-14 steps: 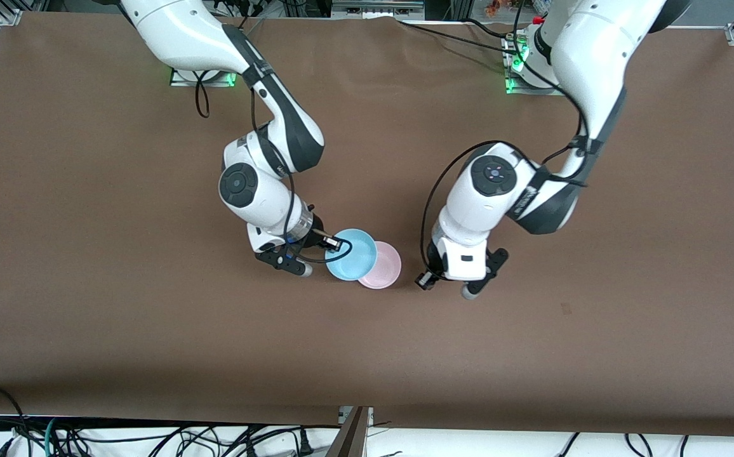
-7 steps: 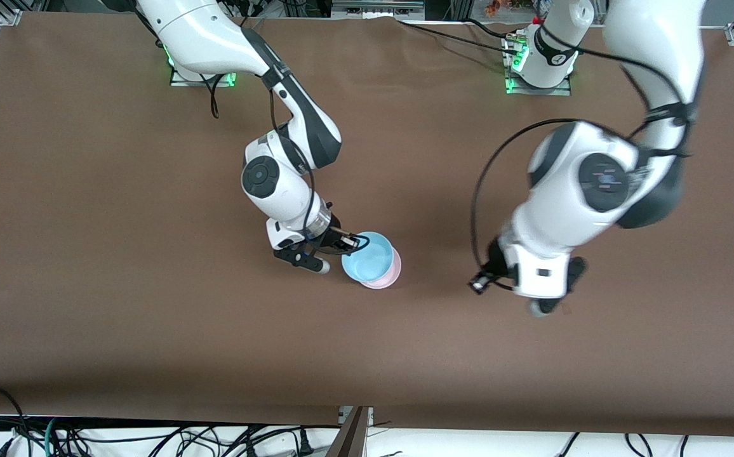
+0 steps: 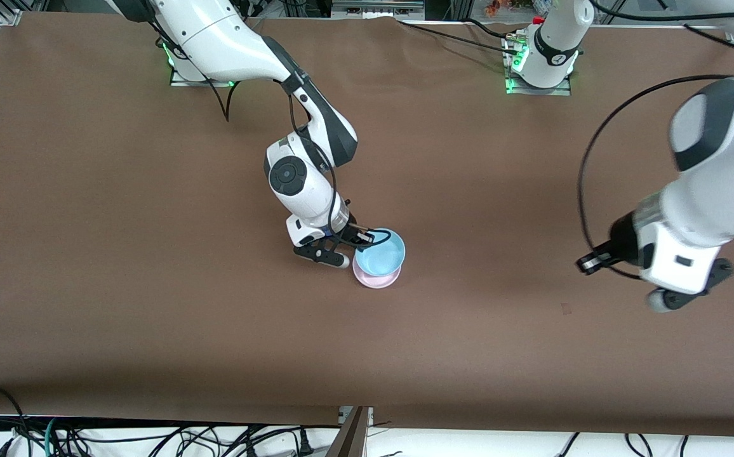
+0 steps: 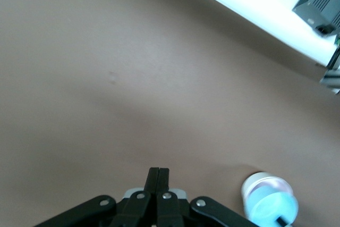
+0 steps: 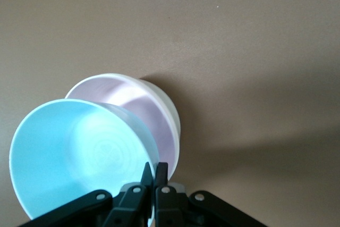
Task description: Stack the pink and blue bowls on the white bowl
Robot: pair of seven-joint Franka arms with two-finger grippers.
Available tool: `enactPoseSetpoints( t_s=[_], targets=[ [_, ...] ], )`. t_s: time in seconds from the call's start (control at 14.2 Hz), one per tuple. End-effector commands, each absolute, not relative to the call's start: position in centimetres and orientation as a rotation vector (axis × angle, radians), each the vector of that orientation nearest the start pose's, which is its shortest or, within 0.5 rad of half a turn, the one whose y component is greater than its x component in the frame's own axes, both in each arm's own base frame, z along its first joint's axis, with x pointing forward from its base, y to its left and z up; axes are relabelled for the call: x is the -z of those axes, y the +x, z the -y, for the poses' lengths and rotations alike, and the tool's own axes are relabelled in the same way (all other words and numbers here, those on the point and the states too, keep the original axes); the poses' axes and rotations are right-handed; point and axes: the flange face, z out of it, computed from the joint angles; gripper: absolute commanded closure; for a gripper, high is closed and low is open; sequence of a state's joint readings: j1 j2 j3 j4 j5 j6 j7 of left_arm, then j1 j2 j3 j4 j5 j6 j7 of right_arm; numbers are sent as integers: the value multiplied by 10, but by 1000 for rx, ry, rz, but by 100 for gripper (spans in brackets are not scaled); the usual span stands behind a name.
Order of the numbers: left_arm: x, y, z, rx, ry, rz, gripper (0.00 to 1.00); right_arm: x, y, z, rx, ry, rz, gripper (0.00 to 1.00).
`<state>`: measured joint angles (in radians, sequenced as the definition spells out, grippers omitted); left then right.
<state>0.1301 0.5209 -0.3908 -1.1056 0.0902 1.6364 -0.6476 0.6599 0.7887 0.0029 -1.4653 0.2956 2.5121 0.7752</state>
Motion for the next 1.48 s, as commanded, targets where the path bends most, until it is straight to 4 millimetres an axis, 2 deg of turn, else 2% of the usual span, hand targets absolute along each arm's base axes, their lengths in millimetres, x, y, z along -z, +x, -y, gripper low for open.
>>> enactPoseSetpoints(
  t_s=[0.0, 0.35, 0.7, 1.2, 1.27, 1.34, 1.41],
  targets=[
    [-546, 674, 86, -92, -3177, 457, 100, -239, 593, -461, 116, -2787, -456, 100],
    [-546, 649, 58, -118, -3145, 226, 100, -240, 595, -460, 121, -2787, -455, 100],
    [-523, 617, 58, -7, -3112, 153, 100, -240, 599, -454, 126, -2786, -465, 100],
    [-516, 614, 57, -2, -3109, 156, 100, -242, 601, -453, 131, -2781, -470, 100],
    [-516, 613, 57, -3, -3111, 157, 100, -242, 601, -453, 130, -2779, -476, 60],
    [-516, 613, 57, -3, -3111, 157, 100, -242, 600, -454, 131, -2781, -470, 2],
    [-517, 614, 58, 0, -3111, 154, 100, -244, 601, -454, 135, -2779, -471, 0]
  ],
)
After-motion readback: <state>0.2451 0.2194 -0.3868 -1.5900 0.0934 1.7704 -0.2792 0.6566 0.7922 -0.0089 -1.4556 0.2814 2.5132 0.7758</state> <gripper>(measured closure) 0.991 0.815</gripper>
